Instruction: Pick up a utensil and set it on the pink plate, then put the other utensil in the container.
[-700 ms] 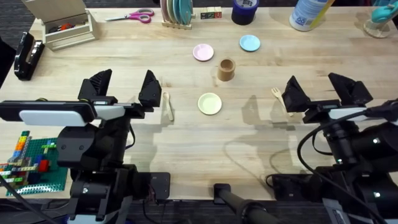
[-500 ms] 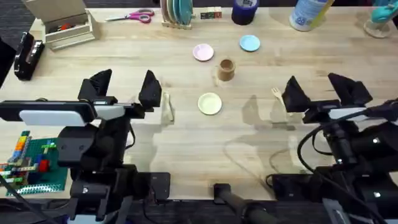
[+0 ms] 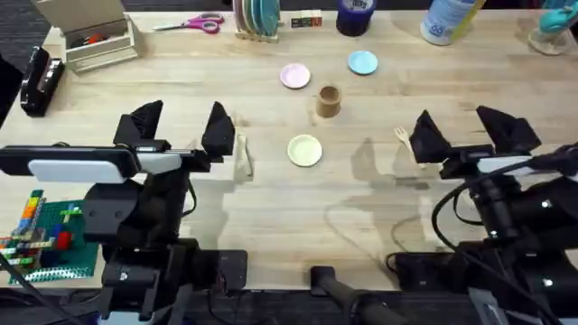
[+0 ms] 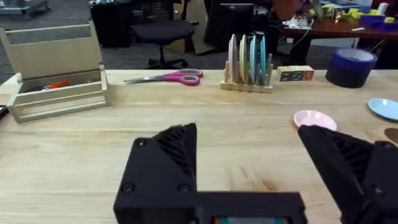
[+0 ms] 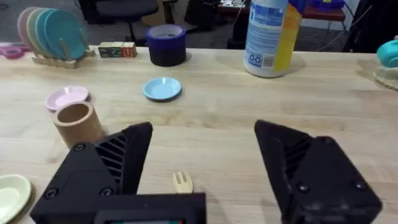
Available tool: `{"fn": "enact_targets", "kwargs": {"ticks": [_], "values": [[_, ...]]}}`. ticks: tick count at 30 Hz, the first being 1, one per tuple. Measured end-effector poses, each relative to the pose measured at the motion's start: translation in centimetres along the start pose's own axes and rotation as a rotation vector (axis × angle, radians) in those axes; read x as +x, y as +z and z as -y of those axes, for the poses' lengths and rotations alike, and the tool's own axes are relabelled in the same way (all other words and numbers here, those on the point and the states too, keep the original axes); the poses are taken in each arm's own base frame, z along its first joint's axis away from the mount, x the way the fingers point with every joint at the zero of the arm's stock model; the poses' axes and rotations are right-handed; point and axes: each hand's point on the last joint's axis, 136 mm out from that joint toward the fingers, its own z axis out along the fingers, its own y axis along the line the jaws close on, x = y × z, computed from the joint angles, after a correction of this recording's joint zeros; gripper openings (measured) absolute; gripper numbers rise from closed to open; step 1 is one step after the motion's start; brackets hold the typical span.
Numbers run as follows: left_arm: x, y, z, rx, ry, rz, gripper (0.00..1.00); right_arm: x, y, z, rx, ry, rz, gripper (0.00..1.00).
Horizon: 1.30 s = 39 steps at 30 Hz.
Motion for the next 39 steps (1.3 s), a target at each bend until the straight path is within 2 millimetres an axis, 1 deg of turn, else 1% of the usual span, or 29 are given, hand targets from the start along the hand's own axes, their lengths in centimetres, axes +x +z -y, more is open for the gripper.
{"fn": "enact_targets", "kwargs": {"ticks": [7,11,12,15,21,24,27,29,33,39], "values": [[0.6,0.0,0.4,0.024,-0.003,-0.025,0.993,0.1,0.0,0.0,0.0,0.0,-0.007,0.997],[0.9,-0.1,0.5,0.03,-0.004,-0.048,0.993,0.2,-0.4,-0.1,-0.004,0.002,-0.048,0.996],[0.5,-0.6,0.8,0.043,-0.006,-0.085,0.993,0.1,-1.1,-0.1,-0.005,0.004,-0.101,0.995],[-0.9,-1.4,1.1,0.06,-0.007,-0.104,0.995,-1.2,-2.0,-0.1,-0.004,0.008,-0.112,0.995],[-5.4,-3.9,1.4,0.073,-0.008,-0.104,0.994,-6.0,-4.7,-0.2,-0.004,0.012,-0.081,0.995],[-7.4,-5.1,1.5,0.075,-0.012,-0.112,0.994,-7.8,-5.7,-0.3,-0.008,0.031,-0.092,0.994],[-8.9,-6.1,1.6,0.078,-0.027,-0.15,0.994,-9.2,-6.3,-0.7,-0.034,0.052,-0.121,0.995],[-9.6,-6.6,1.7,0.08,-0.032,-0.189,0.994,-9.8,-6.5,-1.0,-0.05,0.062,-0.154,0.995],[-10.1,-7.2,1.7,0.08,-0.034,-0.305,0.993,-10.5,-6.5,-1.3,-0.068,0.065,-0.242,0.996],[-10.0,-7.1,2.0,0.094,-0.035,-0.502,0.993,-10.3,-5.6,-1.4,-0.077,0.049,-0.428,0.996]]}}
